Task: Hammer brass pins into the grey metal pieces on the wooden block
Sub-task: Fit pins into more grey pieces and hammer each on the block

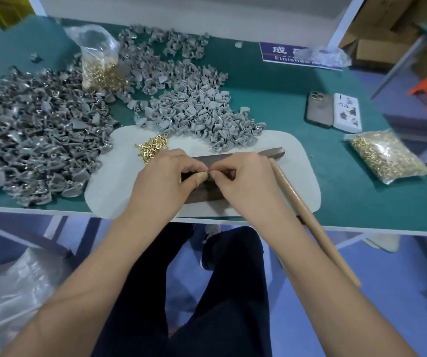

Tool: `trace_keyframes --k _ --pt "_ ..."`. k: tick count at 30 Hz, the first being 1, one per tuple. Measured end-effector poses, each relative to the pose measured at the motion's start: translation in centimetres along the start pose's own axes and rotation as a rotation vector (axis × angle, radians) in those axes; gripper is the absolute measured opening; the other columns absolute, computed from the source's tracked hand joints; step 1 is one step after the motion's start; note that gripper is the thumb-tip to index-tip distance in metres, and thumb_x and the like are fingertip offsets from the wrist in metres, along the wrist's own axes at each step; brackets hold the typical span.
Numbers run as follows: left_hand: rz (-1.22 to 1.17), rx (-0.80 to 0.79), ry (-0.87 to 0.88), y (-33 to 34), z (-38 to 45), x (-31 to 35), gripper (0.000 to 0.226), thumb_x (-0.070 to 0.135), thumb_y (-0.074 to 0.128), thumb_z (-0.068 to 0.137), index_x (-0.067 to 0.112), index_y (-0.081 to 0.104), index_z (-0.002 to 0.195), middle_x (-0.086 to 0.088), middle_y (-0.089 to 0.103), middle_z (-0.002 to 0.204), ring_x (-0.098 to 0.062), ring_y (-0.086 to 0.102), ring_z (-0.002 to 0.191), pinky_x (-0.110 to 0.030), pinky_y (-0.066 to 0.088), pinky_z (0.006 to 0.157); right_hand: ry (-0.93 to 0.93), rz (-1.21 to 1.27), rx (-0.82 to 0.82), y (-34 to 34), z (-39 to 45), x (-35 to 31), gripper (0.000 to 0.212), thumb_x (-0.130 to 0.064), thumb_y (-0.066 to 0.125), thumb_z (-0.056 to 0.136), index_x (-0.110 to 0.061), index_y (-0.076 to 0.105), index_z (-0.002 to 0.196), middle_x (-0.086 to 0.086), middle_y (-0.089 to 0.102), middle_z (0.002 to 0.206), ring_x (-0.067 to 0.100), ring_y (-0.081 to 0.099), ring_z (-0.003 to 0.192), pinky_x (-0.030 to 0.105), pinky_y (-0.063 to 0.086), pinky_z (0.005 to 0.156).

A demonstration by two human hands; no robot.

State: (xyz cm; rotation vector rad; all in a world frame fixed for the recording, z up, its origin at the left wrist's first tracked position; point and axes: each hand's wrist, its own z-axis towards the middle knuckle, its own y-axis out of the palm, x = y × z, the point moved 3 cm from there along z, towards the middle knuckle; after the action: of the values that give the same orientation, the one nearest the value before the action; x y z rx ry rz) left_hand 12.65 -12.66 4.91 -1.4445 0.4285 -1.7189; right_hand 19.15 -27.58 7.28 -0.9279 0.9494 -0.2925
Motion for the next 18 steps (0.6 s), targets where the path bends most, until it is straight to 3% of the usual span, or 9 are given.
trace_keyframes --k 6,9,11,14,16,18 --pt "0.090 0.032 -0.001 -0.2 0.0 0.0 0.006 0.045 0.070 0.088 0.043 0.074 0.092 0.016 0.060 0.085 -0.011 0.056 0.093 -0.036 0.050 0.069 0.038 0.095 -0.015 0.1 0.0 0.4 0.007 -0.014 0.078 0.085 -0.018 0.083 0.088 -0.008 0.075 0.077 0.004 0.059 0.071 0.017 0.046 0.069" --pt "0.100 0.027 -0.002 -0.3 0.1 -0.1 0.007 0.048 0.070 0.088 0.043 0.073 0.092 0.017 0.060 0.087 -0.011 0.056 0.093 -0.033 0.046 0.066 0.132 0.146 0.161 -1.8 -0.1 2.1 0.011 -0.024 0.074 0.091 -0.019 0.081 0.098 -0.005 0.076 0.089 0.008 0.065 0.082 0.024 0.051 0.078" --pt "0.107 0.020 -0.005 -0.3 0.2 -0.1 0.007 0.048 0.069 0.089 0.043 0.073 0.092 0.017 0.060 0.087 -0.010 0.055 0.094 -0.031 0.041 0.065 0.269 -0.107 0.264 -3.4 -0.3 4.6 0.018 -0.035 0.065 0.097 -0.021 0.075 0.102 0.001 0.072 0.099 0.020 0.063 0.098 0.033 0.046 0.081" --pt "0.127 0.014 -0.006 -0.3 0.2 -0.2 0.007 0.048 0.068 0.090 0.044 0.073 0.093 0.017 0.059 0.088 -0.009 0.053 0.095 -0.029 0.033 0.063 0.592 -0.433 0.012 -3.4 -1.9 8.1 0.043 -0.047 0.060 0.098 -0.012 0.059 0.122 0.015 0.057 0.123 0.038 0.051 0.120 0.046 0.045 0.089" --pt "0.123 0.016 -0.009 -0.3 0.2 -0.3 0.007 0.047 0.069 0.090 0.043 0.073 0.093 0.017 0.059 0.089 -0.009 0.054 0.096 -0.029 0.032 0.063 0.609 -0.405 -0.085 -2.8 -2.7 9.0 0.039 -0.040 0.056 0.102 -0.007 0.054 0.123 0.018 0.054 0.125 0.041 0.052 0.117 0.048 0.046 0.090" --pt "0.119 0.021 -0.011 -0.3 0.2 -0.3 0.007 0.047 0.069 0.089 0.043 0.073 0.093 0.017 0.059 0.088 -0.009 0.054 0.095 -0.028 0.030 0.061 0.557 -0.389 -0.065 -3.2 -2.8 9.2 0.029 -0.033 0.050 0.106 -0.007 0.055 0.117 0.017 0.055 0.118 0.041 0.055 0.106 0.047 0.047 0.084"
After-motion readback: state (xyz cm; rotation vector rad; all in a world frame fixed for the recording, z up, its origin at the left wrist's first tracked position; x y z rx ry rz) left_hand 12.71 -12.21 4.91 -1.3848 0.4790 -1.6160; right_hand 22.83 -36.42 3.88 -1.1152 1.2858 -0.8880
